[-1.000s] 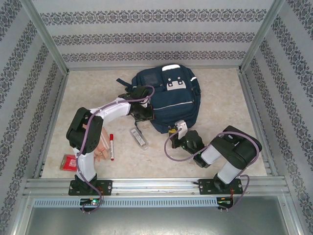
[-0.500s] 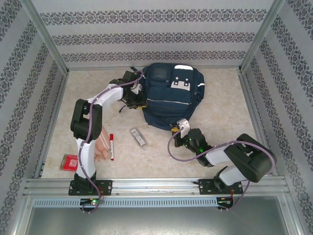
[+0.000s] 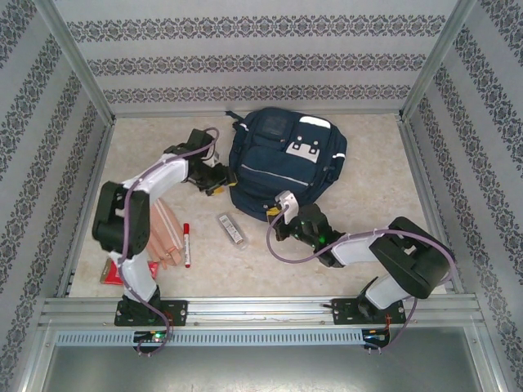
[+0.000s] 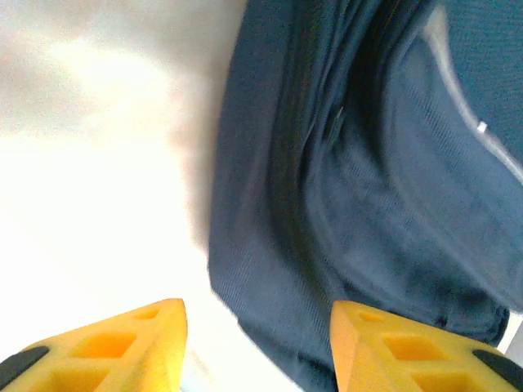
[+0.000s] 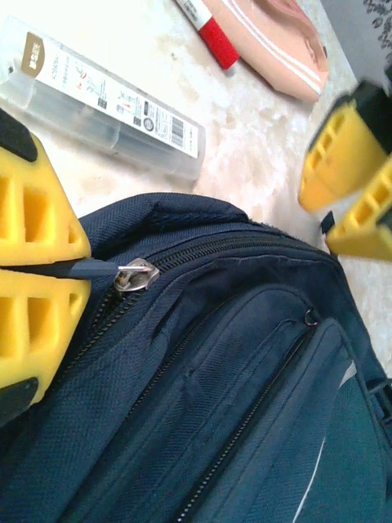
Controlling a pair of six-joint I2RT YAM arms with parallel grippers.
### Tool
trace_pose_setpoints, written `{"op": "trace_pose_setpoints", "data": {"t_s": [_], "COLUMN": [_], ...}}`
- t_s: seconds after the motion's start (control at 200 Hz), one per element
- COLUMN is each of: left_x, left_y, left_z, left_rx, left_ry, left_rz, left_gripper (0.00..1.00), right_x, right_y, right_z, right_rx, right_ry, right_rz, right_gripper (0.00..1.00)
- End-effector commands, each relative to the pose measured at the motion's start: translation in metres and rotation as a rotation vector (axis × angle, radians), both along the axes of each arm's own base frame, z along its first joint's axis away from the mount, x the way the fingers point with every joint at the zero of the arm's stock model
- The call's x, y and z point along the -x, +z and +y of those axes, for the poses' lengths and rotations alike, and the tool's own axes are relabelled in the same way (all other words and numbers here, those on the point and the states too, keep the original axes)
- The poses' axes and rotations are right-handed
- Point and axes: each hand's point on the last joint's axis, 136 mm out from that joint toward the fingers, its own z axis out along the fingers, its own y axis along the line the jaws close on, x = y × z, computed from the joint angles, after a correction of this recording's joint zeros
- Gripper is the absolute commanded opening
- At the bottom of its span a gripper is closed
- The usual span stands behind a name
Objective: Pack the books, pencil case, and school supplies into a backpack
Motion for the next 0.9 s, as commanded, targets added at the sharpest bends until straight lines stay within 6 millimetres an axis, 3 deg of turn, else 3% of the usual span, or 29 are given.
{"op": "trace_pose_setpoints", "data": {"t_s": [0.0,0.31,0.605,0.685,0.839,0.894], "left_x": [0.018,0.02,0.043,0.045,0.027,0.016], "left_y": [0.001,0.008,-0.035,-0.04,-0.031,-0.024], "left_z": [0.007,-0.027,-0.042,-0.04,-0.031,-0.027], "left_rx": [-0.069,-0.063,-0.125,-0.148,-0.178,-0.178], "left_ry": [0.082,0.194,0.252,0.256,0.21,0.193], "left_rz": [0.018,-0.016,0.081,0.085,0.041,0.019], "left_gripper": [0.51,0.53,0.5,0.43,0.01,0.0], "right_x": [0.005,0.02,0.019,0.018,0.01,0.006], "right_y": [0.015,0.013,0.013,0.01,-0.006,-0.012], "right_z": [0.021,0.046,0.047,0.044,0.027,0.016], "right_rx": [-0.037,0.002,0.01,0.022,0.07,0.082], "right_ry": [0.094,0.2,0.197,0.182,0.105,0.068], "right_rz": [-0.038,-0.079,-0.089,-0.086,-0.057,-0.037], "right_gripper": [0.0,0.0,0.0,0.0,0.0,0.0]}}
